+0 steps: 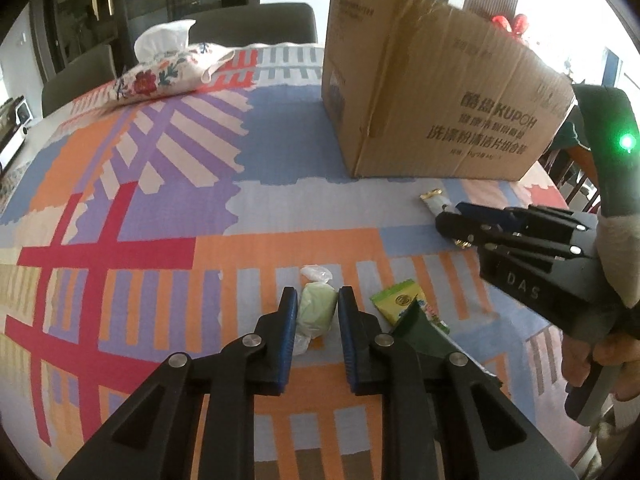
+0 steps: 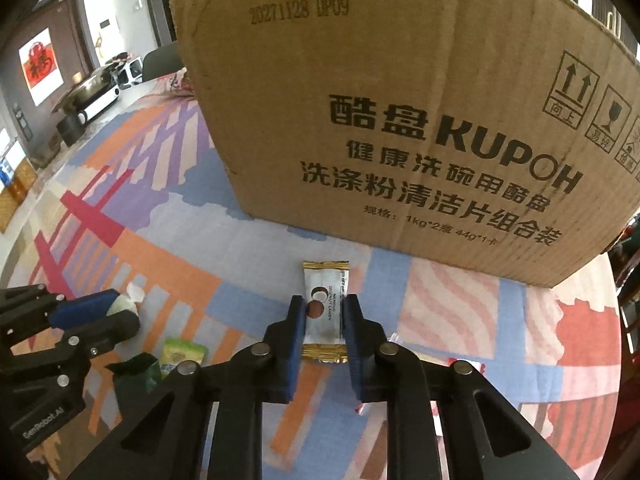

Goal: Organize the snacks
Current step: 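Grasp the white-gold biscuit bar with the right gripper, then carry the biscuit bar over the box and open the right gripper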

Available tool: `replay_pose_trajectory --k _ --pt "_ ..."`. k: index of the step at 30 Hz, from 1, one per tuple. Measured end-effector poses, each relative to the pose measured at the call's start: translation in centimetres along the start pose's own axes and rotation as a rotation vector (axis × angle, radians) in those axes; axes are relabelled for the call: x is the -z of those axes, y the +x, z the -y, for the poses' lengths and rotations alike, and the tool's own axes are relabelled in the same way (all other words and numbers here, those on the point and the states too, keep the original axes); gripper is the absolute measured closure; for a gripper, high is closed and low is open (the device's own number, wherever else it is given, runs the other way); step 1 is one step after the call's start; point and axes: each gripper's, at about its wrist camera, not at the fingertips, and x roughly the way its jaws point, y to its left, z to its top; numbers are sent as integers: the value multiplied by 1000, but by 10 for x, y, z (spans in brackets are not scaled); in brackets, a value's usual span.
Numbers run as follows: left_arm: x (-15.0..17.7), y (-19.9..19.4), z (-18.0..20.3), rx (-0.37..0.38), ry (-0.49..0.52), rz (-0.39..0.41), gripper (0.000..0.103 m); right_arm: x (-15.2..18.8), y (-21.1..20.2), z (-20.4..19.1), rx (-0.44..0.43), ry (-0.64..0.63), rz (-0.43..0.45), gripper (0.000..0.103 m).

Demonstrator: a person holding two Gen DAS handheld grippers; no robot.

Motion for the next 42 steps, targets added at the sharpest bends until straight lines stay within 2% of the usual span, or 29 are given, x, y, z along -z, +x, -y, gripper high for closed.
replay_pose_trajectory --k 12,24,34,42 --pt "-4 -37 9 31 0 84 82 11 -52 -8 -55 26 90 83" --pt "-15 -95 27 82 11 220 82 11 -127 -3 -65 51 252 83" --pt "-43 -136 47 118 33 343 82 -3 -181 9 -53 84 390 83" --pt "-72 -151 62 126 61 411 82 -21 -203 21 -44 105 455 83"
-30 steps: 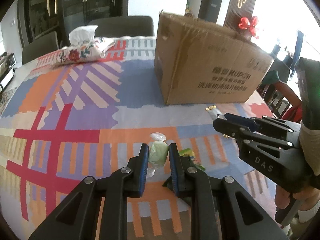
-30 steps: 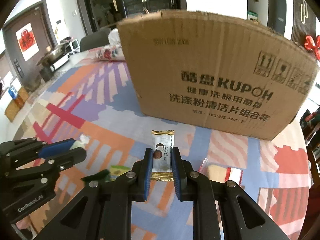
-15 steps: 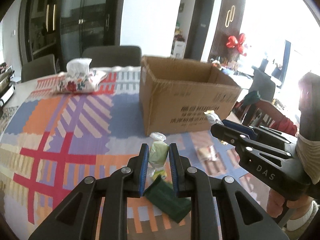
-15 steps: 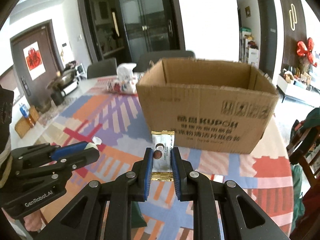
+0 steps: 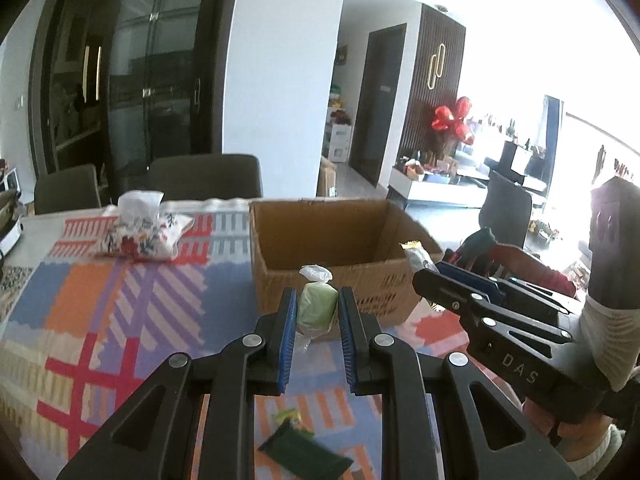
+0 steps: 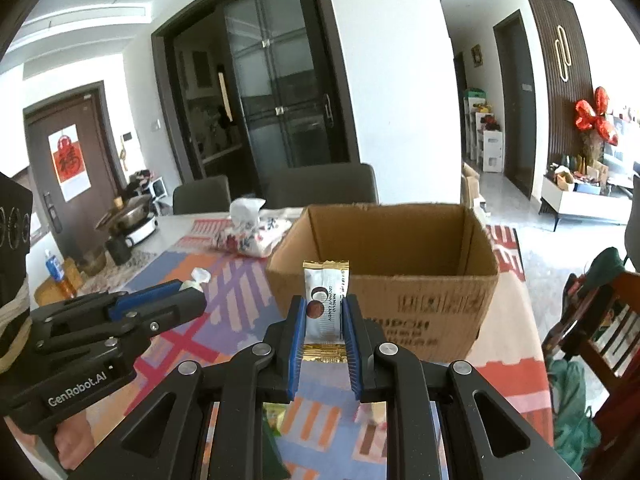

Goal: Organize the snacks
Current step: 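Carry the biscuit bar over the box and open the right gripper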

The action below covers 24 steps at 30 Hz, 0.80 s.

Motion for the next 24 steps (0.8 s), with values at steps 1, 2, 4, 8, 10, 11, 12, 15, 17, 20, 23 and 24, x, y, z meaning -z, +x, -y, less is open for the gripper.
replay_pose_trajectory --k 1,2,4,8,10,11,12,15,17,20,23,24 --pt "-4 1 1 2 -1 5 82 -3 0 1 1 2 5 83" --pt "-8 3 1 6 -1 8 82 -5 1 1 3 1 9 83" --pt "-15 8 1 10 -2 10 82 -10 2 3 10 0 19 83" --pt "-26 18 -2 12 -12 3 82 -21 4 7 22 0 38 83" --pt "-31 24 0 7 -2 0 82 -26 6 10 23 1 39 83" --pt "-33 26 1 3 2 -1 82 -29 7 12 26 0 41 83" --pt "-35 29 2 0 7 -3 82 -29 8 14 31 -2 41 83" --pt "-43 37 6 -5 22 -6 82 -33 12 20 44 2 39 83" --pt "-49 42 8 -9 33 -3 82 -34 15 24 52 4 39 83" --pt "-58 52 11 -10 38 -1 82 -38 23 33 59 10 27 83" --pt "-64 65 12 -8 37 -10 82 -43 35 41 64 16 13 83" --pt "-65 69 12 -7 35 -14 82 -44 39 44 64 17 8 83"
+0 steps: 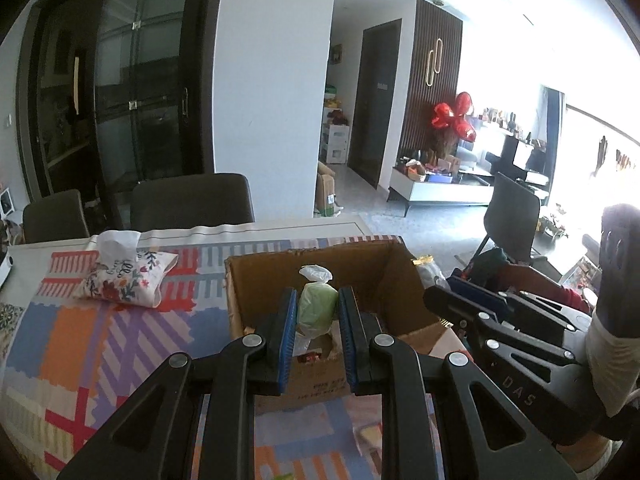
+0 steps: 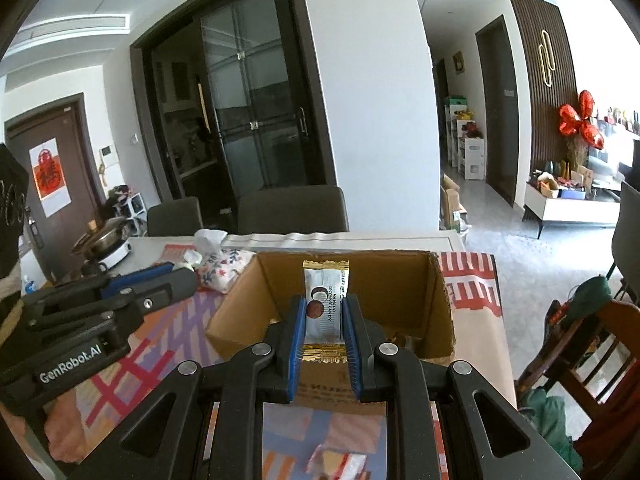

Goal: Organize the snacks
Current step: 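Carry the biscuit bar over the box and open the right gripper, then grasp the dark green packet with the left gripper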

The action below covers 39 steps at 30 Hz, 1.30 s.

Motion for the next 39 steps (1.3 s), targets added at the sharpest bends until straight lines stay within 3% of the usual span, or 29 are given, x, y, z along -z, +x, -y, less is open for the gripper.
replay_pose_trajectory --k 19,21,24,35,39 --pt "-7 70 2 -44 -15 -121 81 -2 49 20 38 -26 -73 83" --pt "-6 71 1 -51 -16 -133 70 -2 51 21 41 -25 -73 82" --pt "-6 65 3 -64 -21 -123 59 -1 49 23 43 -15 -67 64" --pt "14 24 9 -78 -26 -86 53 14 22 14 21 -23 -36 56" --pt "28 7 8 -87 -30 -82 46 25 9 8 14 -33 -29 50"
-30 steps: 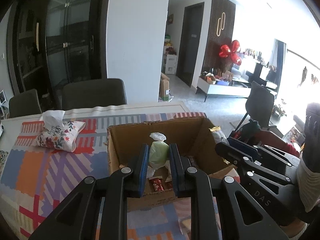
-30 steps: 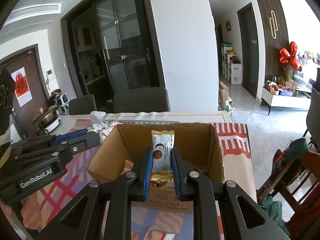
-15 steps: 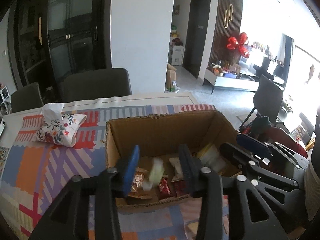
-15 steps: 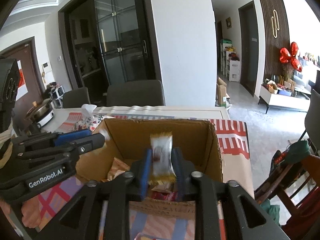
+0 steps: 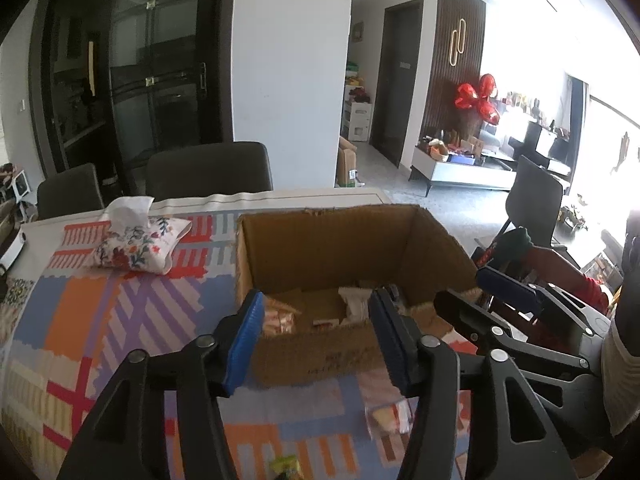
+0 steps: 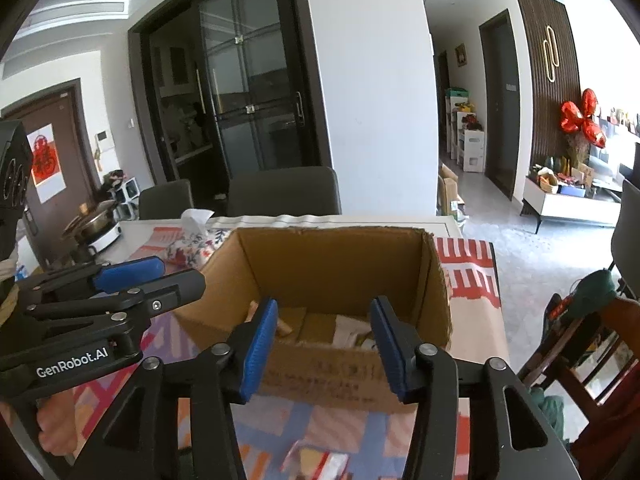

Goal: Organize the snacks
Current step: 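Grasp the dark green packet with the left gripper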

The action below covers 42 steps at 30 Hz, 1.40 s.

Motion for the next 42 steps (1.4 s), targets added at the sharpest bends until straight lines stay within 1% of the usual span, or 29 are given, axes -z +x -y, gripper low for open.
replay_pose_trajectory --k 3,10,12,14,16,20,26,28,33,37,42 --pt "13 -10 -3 -9 -12 -5 44 11 -9 -6 -13 -5 3 50" --pt "43 -28 -8 -64 -52 -28 40 38 -24 -20 -37 -18 6 49" --pt "53 -31 -11 -81 -73 -34 35 46 -25 -22 -44 -14 -4 47" --pt "62 -34 -12 -108 -83 -41 32 52 -27 -23 -46 -11 -11 45" --pt "73 -36 -13 -119 -98 -56 30 61 -27 -22 -49 -9 -24 43" --pt "94 -35 -16 -118 -131 -104 29 78 -26 -23 -55 -5 -65 42" --pt "131 -24 -19 -108 -198 -190 29 109 -19 -22 -54 7 -161 42" --pt "143 -16 -19 -96 -223 -228 29 121 -15 -21 -55 19 -198 42" --pt "167 1 -25 -60 -304 -321 29 140 -7 -21 -42 21 -259 42" --pt "178 10 -31 -59 -353 -355 29 148 -2 -22 -34 18 -285 42" --pt "184 19 -35 -75 -376 -360 29 157 7 -21 -23 22 -319 42"
